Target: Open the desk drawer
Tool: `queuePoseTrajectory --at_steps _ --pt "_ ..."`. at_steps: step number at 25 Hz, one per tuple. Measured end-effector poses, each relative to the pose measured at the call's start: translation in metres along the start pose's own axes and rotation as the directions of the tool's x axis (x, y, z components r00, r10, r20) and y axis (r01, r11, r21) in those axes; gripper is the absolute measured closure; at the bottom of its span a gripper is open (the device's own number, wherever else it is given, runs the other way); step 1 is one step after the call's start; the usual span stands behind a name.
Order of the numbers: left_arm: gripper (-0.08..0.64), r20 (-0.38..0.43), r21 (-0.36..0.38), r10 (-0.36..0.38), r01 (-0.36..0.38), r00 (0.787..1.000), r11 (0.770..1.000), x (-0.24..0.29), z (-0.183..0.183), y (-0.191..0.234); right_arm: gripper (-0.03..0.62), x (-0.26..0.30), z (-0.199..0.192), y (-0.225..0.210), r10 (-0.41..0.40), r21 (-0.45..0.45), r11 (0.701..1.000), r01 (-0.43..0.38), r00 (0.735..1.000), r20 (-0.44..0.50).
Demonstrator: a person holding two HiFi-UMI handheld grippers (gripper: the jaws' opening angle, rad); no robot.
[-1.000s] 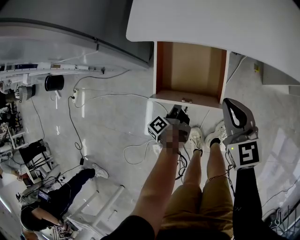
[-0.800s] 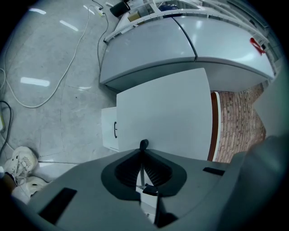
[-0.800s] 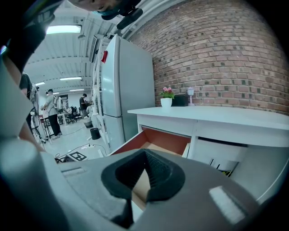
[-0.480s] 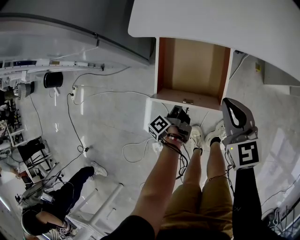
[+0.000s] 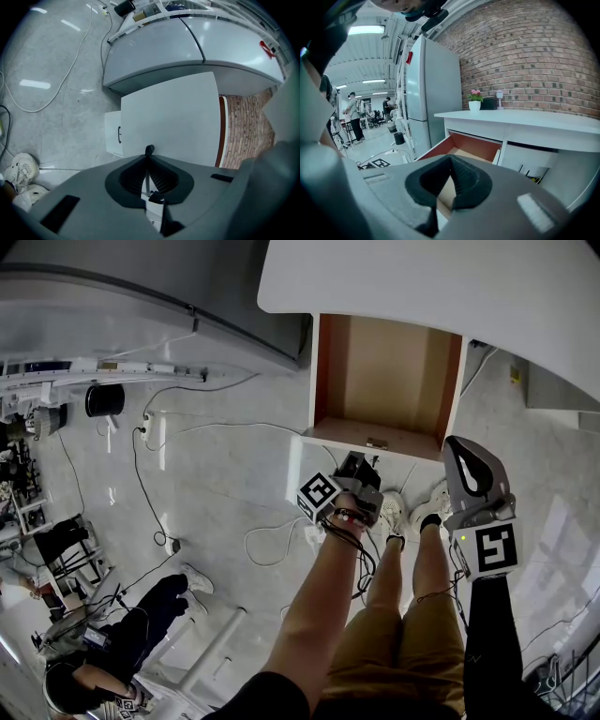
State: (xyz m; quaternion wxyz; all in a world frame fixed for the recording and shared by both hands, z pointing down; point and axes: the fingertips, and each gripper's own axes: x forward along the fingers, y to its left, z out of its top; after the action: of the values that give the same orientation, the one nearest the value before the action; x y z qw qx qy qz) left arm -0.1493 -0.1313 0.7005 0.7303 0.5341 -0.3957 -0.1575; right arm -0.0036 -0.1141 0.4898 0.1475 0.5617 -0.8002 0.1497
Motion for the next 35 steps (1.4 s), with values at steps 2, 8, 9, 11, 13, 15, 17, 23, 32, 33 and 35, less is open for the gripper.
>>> queuePoseTrajectory --at_steps 2,8,9,11,13,15,17,23,32,33,35 --pt "0.532 -0.003 0.001 -0.004 0.004 1.0 1.0 0.0 0.0 -0.001 0.592 0.0 0.001 -0.001 -0.001 0.0 1.0 0.001 1.0 0.008" --pt "0.532 -0.007 0.004 -0.018 0.018 1.0 1.0 -0.001 -0.001 -0.003 0.592 0.001 -0.001 0.004 -0.001 0.001 1.0 0.001 1.0 0.003" --pt "0.532 -0.008 0.004 -0.02 0.02 1.0 1.0 -0.001 -0.001 -0.004 0.592 0.001 -0.001 0.005 0.0 0.001 1.0 0.0 1.0 0.003" --pt "0.532 -0.01 0.002 -0.022 0.022 1.0 1.0 -0.001 -0.001 -0.005 0.592 0.001 0.0 0.007 -0.001 0.0 1.0 0.001 1.0 0.003" --pt "0.532 -0.007 -0.002 -0.025 0.025 1.0 1.0 -0.002 -0.002 -0.006 0.592 0.001 0.0 0.008 -0.002 -0.001 1.0 0.002 1.0 0.003" --pt "0.532 -0.002 -0.008 -0.033 0.033 0.999 0.999 -0.003 -0.003 -0.008 0.592 0.002 0.002 0.009 -0.002 0.0 1.0 0.002 1.0 0.005" --pt "0.532 -0.001 -0.01 -0.042 0.042 0.999 0.999 -0.004 -0.003 -0.01 0.592 0.003 0.002 0.012 0.001 0.0 1.0 -0.001 1.0 0.005" --pt "0.532 -0.008 -0.005 -0.056 0.056 0.998 0.998 -0.004 -0.004 -0.012 0.592 0.005 0.001 0.015 0.004 0.006 1.0 -0.004 1.0 -0.004" --pt "0.532 0.006 0.003 -0.047 0.047 0.999 0.999 -0.003 -0.001 -0.005 0.592 -0.002 -0.002 0.021 0.017 -0.011 1.0 -0.017 1.0 0.0" --pt "0.532 0.009 0.003 -0.041 0.041 0.999 0.999 -0.002 -0.001 -0.003 0.592 -0.002 -0.003 0.021 0.018 -0.012 1.0 -0.018 1.0 -0.001" --pt "0.532 0.012 0.005 -0.031 0.031 0.999 1.0 -0.001 0.0 -0.001 0.592 -0.002 -0.003 0.021 0.016 -0.002 1.0 -0.016 1.0 0.006"
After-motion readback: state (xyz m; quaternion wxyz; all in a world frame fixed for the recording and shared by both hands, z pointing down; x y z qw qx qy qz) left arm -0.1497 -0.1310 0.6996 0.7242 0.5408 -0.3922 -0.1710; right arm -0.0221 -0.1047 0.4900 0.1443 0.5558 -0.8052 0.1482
